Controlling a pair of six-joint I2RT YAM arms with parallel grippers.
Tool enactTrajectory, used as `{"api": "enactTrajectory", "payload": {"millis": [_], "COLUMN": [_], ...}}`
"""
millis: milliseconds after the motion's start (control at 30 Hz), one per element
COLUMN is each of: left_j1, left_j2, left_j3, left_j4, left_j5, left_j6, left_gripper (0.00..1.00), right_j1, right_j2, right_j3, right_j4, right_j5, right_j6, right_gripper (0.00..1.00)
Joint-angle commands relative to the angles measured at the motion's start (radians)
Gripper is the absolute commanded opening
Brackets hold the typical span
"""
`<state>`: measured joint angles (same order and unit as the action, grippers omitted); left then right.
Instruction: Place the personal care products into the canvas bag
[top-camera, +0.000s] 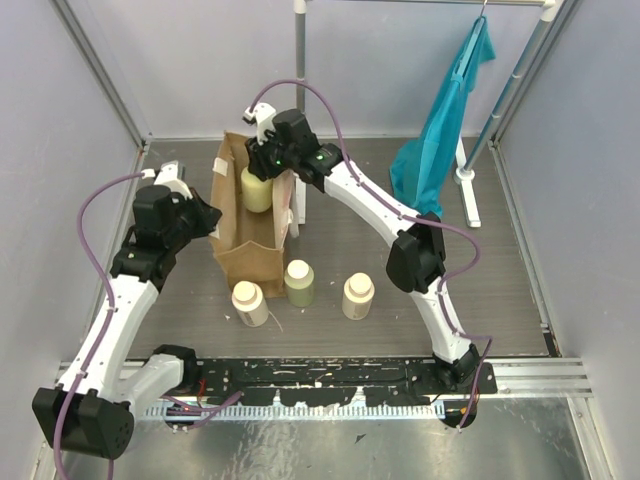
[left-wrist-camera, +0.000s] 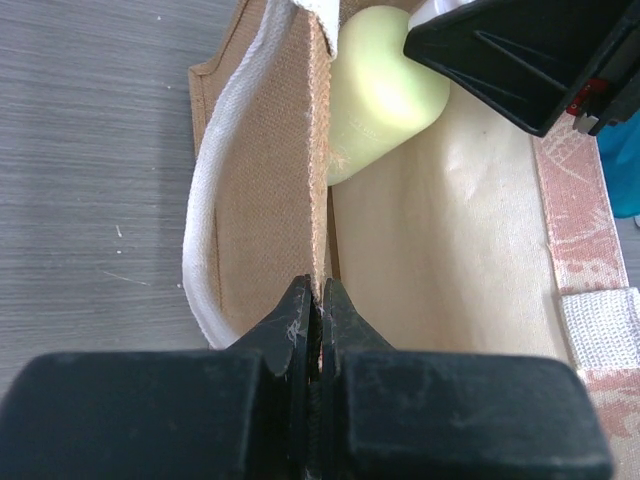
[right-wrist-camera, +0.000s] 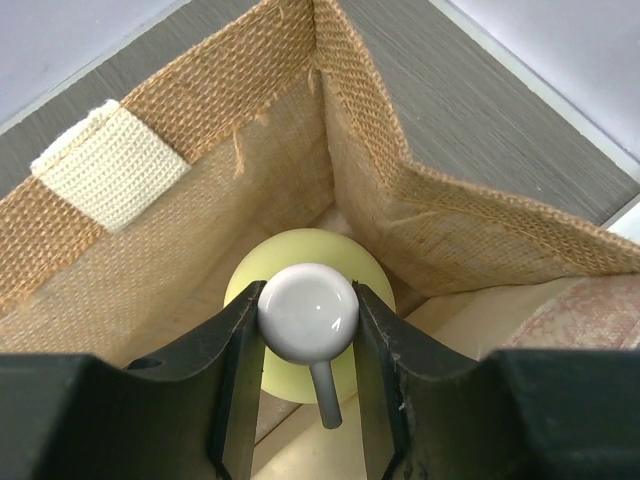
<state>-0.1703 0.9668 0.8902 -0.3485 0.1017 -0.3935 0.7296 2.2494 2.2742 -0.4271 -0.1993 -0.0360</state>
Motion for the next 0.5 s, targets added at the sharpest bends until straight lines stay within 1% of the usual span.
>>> {"api": "enactTrajectory", "payload": {"millis": [0,233,467], "left_j1": [-0.001,-0.001,-0.001], "left_j2": [-0.016,-0.026,-0.006], "left_j3": [0.005,-0.027,-0.043], "left_j4": [-0.041,-0.017,0.009], "left_j5": [0.044,0.045,0.051], "left_j6": [0.010,0.007,0.004], "left_gripper": [0.00,0.00,0.00], "right_j1": [0.004,0.014,0.032], "right_j2": [-0.063,-0.008,0.016], "right_j3": [0.069,0.062,-0.019], "right_j4": [0.238,0.265,0.329], "right_j5": [0.056,0.139,0.192], "right_j6": [-0.022,-0.066,-0.104], "right_gripper": [0.00,0.00,0.00]}}
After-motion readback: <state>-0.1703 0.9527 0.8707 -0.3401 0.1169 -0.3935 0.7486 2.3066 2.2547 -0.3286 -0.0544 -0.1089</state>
